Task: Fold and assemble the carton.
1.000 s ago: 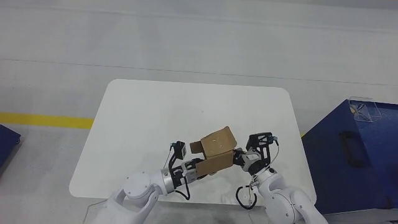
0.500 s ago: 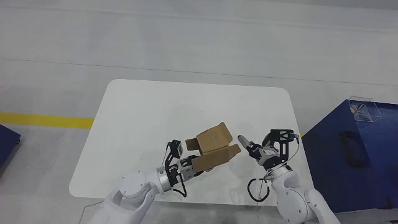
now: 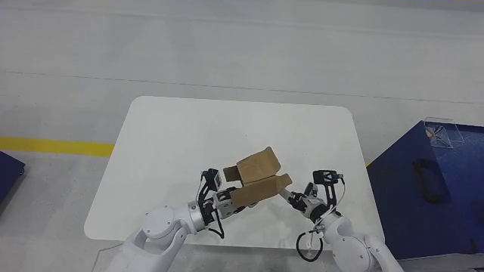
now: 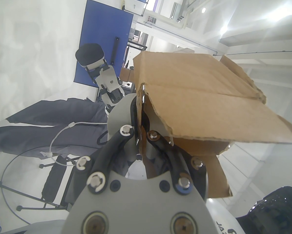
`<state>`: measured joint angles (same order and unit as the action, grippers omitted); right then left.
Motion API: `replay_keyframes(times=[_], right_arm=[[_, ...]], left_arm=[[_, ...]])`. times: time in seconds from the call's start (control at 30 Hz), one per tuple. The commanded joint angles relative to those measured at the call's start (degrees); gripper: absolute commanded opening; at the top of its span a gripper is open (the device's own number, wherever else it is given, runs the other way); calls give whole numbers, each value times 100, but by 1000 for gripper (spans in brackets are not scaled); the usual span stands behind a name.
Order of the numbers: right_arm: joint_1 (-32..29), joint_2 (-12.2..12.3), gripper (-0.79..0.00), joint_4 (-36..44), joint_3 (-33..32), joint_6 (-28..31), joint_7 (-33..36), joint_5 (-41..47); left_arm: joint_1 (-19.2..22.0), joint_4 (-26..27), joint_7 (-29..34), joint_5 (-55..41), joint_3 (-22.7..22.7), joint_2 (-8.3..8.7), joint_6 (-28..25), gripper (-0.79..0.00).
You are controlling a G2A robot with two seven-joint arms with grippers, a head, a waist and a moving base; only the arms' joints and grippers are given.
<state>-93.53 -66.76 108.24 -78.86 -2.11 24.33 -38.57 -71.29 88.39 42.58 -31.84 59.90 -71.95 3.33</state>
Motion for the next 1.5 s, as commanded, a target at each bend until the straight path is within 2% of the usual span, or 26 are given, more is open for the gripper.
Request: replay_keyframes(times=[0.0,0.23,0.5,0.87,1.13,1.47], right_arm=[[-16,-3,0,69,-57,103,80,370],[-160,9,0,346,-421,414,25,1134],[-190,15,0,464,-507,413,-56,1166],[-158,25,0,726,-531,315,-71,904],[9,28,0,741,-499,48,94,709],[54,47,0,790,-401,-5,313,269]], left_arm=[[11,-9,-8,7,-15,-3,-9,-785],[17,-27,-28,34,-49,-9,-39,-785],[34,-61,-67,102,-135,-25,-79,-785],[72,-87,-174,252,-204,-39,-108,-785],[80,-86,-257,288,-269,-57,-92,-785],[69,-58,-283,346,-322,-66,-47,-785]])
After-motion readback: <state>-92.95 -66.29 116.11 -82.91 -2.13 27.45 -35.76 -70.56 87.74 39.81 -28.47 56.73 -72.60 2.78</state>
